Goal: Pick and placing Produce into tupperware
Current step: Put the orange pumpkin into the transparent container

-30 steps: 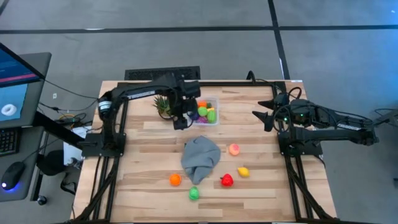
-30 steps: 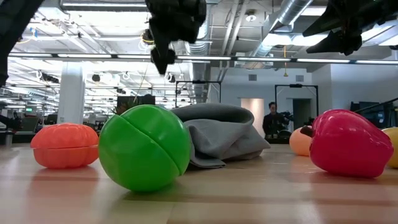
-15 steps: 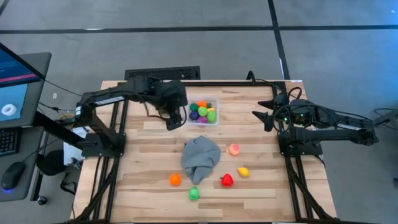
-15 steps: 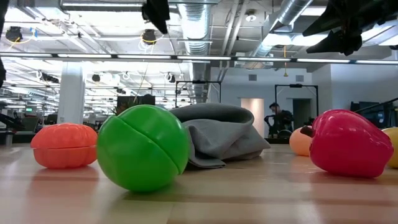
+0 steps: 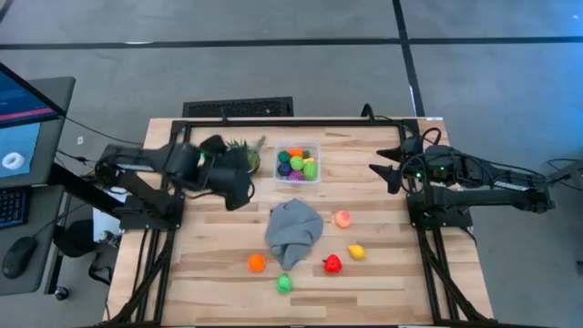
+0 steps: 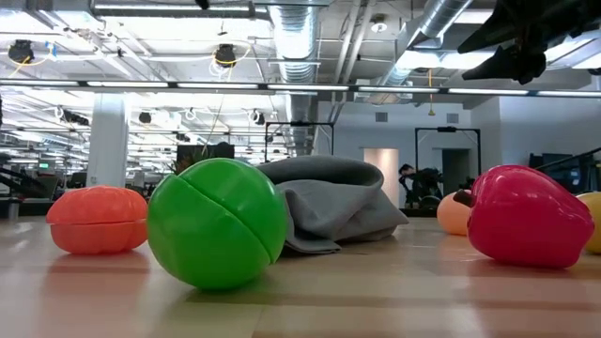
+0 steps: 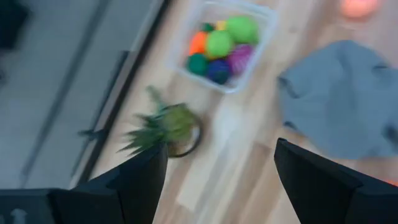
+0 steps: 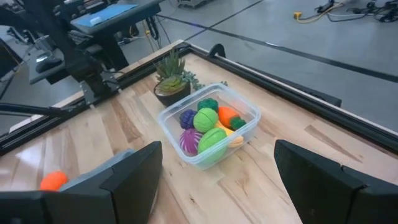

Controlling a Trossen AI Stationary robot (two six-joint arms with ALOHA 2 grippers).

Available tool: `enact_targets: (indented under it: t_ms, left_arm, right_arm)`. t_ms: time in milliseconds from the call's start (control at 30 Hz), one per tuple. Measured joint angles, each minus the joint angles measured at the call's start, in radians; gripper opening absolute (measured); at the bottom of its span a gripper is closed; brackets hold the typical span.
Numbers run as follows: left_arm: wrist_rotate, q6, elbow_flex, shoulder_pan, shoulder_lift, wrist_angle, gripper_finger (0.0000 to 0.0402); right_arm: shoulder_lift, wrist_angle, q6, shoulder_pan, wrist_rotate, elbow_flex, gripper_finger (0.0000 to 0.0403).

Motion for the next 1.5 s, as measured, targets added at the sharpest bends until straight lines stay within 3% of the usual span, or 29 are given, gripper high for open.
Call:
enact_targets:
  t_ms: [200,300,567,667,900,1167,1367,1500]
  left_arm:
    - [-0.213,-0.272,-0.156,-0.175,-0.046,0.022,0.0286]
    - [-0.227,-0.430,-0.318,-0.248,-0.094,0.059,0.0286]
    - [-0.227,-0.666,-0.744,-0.440,-0.223,0.505,0.0286]
    - [-0.222,-0.670,-0.845,-0.503,-0.242,0.667,0.0286]
    - [-0.140,-0.565,-0.953,-0.569,-0.220,0.839,0.0286]
    - [-0.026,-0.435,-0.996,-0.545,-0.220,0.938,0.0286]
    - [0.128,-0.313,-1.064,-0.508,-0.220,1.125,0.0286]
    - [0.131,-0.277,-1.080,-0.475,-0.219,1.139,0.0286]
  right_arm:
    - [0.000,0.000,-0.016,0.000,-0.026,0.000,0.0333]
    - [0.000,0.000,-0.023,0.000,-0.027,0.000,0.0333]
    - [0.000,0.000,-0.026,0.000,-0.027,0.000,0.0333]
    - [0.000,0.000,-0.026,0.000,-0.027,0.000,0.0333]
    - [0.000,0.000,-0.018,0.000,-0.027,0.000,0.0333]
    - [0.000,0.000,-0.001,0.000,-0.026,0.000,0.0333]
    - [0.000,0.000,0.008,0.000,-0.026,0.000,0.0333]
    - [0.000,0.000,0.018,0.000,-0.026,0.000,0.0333]
